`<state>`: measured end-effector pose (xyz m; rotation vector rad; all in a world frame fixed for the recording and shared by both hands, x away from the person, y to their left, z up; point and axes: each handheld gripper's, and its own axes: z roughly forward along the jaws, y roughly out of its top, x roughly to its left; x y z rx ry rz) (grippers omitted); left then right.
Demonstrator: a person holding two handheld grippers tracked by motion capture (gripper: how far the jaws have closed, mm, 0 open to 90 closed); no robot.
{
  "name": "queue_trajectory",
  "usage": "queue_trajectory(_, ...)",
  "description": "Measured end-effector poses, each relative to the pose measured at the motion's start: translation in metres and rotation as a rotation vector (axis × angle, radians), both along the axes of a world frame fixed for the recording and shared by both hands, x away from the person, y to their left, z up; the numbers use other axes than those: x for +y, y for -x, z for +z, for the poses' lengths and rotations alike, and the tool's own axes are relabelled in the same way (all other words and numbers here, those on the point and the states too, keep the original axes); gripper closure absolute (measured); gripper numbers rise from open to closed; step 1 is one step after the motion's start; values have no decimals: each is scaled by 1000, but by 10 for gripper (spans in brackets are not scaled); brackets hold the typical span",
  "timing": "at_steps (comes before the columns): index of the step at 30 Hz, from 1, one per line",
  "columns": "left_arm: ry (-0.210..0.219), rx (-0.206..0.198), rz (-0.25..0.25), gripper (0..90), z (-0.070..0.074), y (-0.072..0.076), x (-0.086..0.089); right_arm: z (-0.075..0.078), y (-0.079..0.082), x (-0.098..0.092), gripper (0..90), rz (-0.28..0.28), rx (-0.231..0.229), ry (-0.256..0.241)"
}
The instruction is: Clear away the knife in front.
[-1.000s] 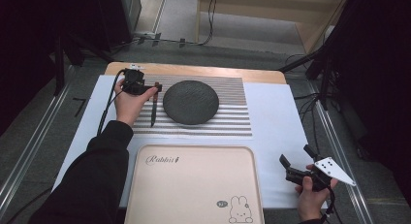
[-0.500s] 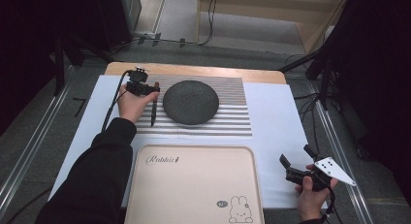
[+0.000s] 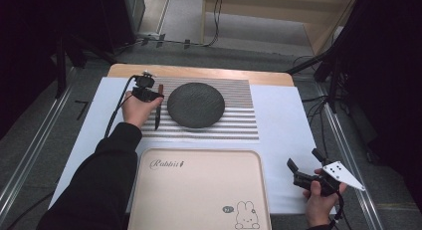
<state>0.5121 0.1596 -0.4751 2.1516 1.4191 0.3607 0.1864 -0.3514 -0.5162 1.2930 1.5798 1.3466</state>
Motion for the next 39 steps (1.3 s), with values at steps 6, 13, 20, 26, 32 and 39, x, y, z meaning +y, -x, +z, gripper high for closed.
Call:
queue_trajectory(6, -46, 26, -12, 705, -6, 3, -6, 0, 0, -1, 0, -4, 1, 1)
queue_trajectory(13, -83, -6, -21, 768, -7, 6, -8, 0, 0, 0, 0, -4, 3, 5)
queue_trajectory(20, -89, -8, -24, 770, -6, 6, -4, 0, 0, 0, 0, -5, 0, 3)
queue_trajectory(26, -61, -14, -18, 770, 2, 8, 3, 0, -1, 0, 0, -4, 0, 5)
queue_trajectory(32, -36, -33, -32, 770, 15, 13, 8, 0, 0, 0, 0, -5, 2, 7)
queue_trajectory(39, -7, -57, -42, 770, 30, 21, 10, 0, 0, 1, 0, -6, 4, 9)
